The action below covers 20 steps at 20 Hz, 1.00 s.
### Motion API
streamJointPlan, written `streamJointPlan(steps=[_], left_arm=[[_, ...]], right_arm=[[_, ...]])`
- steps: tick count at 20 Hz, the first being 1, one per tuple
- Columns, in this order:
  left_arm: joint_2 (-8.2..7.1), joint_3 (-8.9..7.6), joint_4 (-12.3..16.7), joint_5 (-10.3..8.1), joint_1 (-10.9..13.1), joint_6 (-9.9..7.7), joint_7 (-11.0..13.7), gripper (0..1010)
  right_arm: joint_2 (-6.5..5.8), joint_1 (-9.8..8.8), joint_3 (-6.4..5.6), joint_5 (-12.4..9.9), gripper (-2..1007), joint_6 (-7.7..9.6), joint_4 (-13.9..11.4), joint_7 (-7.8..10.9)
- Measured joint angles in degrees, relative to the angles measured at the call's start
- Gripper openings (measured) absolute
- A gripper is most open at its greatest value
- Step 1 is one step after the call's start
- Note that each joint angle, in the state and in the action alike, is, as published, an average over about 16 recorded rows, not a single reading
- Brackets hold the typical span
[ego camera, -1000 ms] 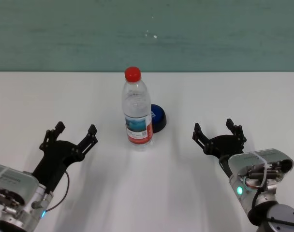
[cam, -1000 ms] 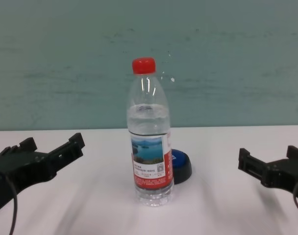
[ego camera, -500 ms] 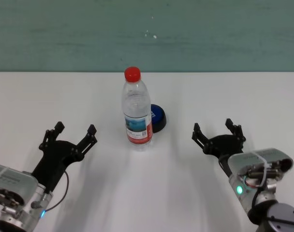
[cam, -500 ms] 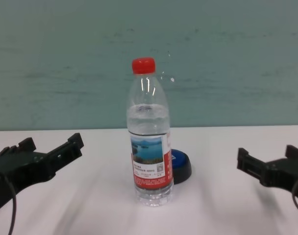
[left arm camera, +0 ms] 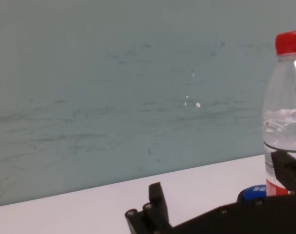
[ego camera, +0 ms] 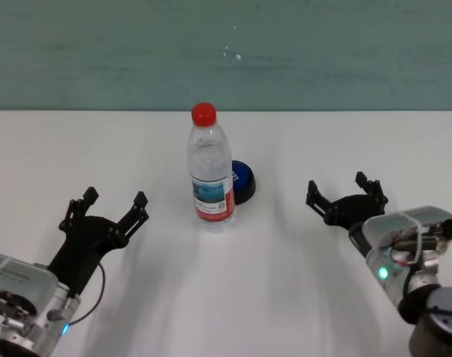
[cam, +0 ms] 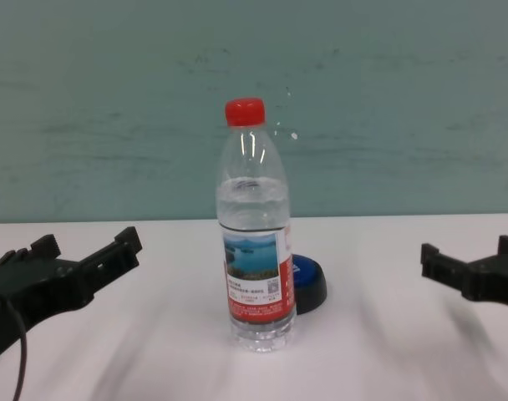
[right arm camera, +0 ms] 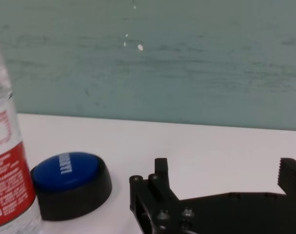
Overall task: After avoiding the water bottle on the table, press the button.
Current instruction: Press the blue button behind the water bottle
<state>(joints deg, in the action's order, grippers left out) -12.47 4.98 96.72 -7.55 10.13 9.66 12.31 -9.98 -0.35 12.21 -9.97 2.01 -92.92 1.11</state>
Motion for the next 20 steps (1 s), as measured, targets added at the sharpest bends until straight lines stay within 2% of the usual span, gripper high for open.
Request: streamJointPlan(steps=[4, 10, 15, 20], left_arm=[[0.0, 0.0, 0.0, 0.0, 0.0, 0.01, 0.0, 1010], [0.0, 0.0, 0.0, 0.0, 0.0, 0.01, 0.0, 1010], [0.0, 0.0, 0.0, 0.0, 0.0, 0.01, 0.0, 1010], [0.0, 0.0, 0.0, 0.0, 0.0, 0.0, 0.0, 1010]], right_arm=[[-0.44, 1.46, -1.11, 0.1, 1004, 1.19, 0.59, 1.93], [-0.99, 4.01, -2.4, 0.0, 1004, 1.9, 2.1, 5.11], [-1.39, 6.7, -2.8, -0.04, 1004, 2.43, 4.01, 7.7], [-1.54, 9.79, -2.59, -0.18, 1004, 2.77, 6.44, 9.94]])
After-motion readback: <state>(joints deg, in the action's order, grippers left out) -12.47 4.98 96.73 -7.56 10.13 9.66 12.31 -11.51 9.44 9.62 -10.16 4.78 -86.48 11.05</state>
